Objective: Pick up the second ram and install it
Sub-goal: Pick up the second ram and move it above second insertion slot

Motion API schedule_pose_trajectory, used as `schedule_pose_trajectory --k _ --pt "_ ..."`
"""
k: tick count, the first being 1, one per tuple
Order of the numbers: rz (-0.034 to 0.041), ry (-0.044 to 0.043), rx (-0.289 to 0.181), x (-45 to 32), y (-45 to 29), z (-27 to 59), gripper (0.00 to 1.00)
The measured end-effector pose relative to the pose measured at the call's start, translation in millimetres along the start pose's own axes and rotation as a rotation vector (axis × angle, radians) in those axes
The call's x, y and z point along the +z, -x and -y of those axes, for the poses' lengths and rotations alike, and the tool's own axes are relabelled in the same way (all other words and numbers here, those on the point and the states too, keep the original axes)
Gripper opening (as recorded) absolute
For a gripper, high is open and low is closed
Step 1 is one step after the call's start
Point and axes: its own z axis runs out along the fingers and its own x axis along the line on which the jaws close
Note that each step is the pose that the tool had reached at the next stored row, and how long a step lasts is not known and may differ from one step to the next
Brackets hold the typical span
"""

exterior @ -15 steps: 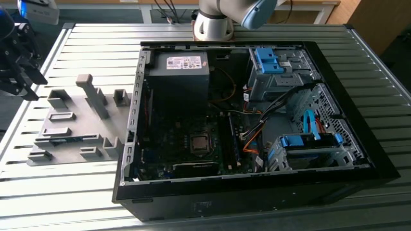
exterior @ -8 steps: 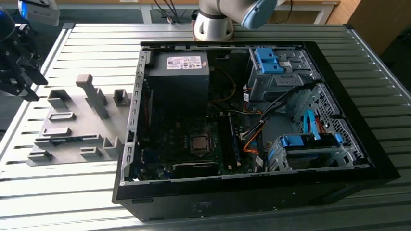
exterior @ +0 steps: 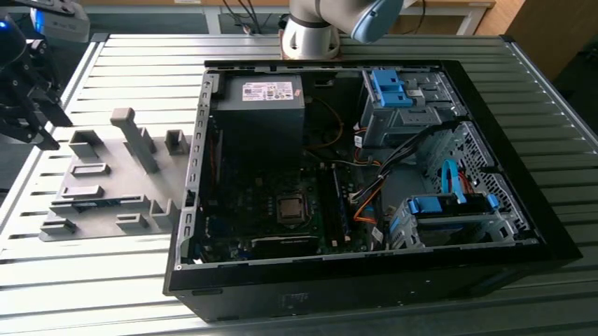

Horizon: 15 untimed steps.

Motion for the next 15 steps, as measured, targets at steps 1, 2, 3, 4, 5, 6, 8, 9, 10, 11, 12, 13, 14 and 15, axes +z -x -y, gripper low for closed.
schedule_pose_trajectory --k 1,2,3,4,5,6,8,9,10,11,12,13,14,15 --pt "0.0 -0.0001 0.0 1.2 0.0 0.0 0.46" --pt "0.0 -0.0001 0.0 2.3 0.0 0.0 0.46" --pt "0.0 -0.0001 0.0 3.5 -0.1 0.0 0.46" --pt "0.0 -0.0002 0.0 4.6 -0.1 -0.1 0.46" --pt "0.0 -0.0004 0.0 5.5 -0.1 -0.3 0.46" --pt "0.0 -0.002 0.0 6.2 -0.2 -0.9 0.46" --pt "0.0004 -0.0089 0.0 7.7 -0.6 -2.4 0.46" --pt "0.0005 -0.0112 0.0 8.5 -0.8 -2.8 0.46" --pt "0.0007 -0.0133 0.0 9.5 -0.9 -3.2 0.46" --pt "0.0008 -0.0153 0.0 10.5 -1.0 -3.5 0.46" --pt "0.0009 -0.017 0.0 11.7 -1.1 -3.8 0.46" --pt "0.0009 -0.018 0.0 12.7 -1.2 -4.0 0.46" --pt "0.0009 -0.0188 0.0 13.8 -1.2 -4.2 0.46" --pt "0.001 -0.0192 0.0 14.3 -1.2 -4.3 0.46"
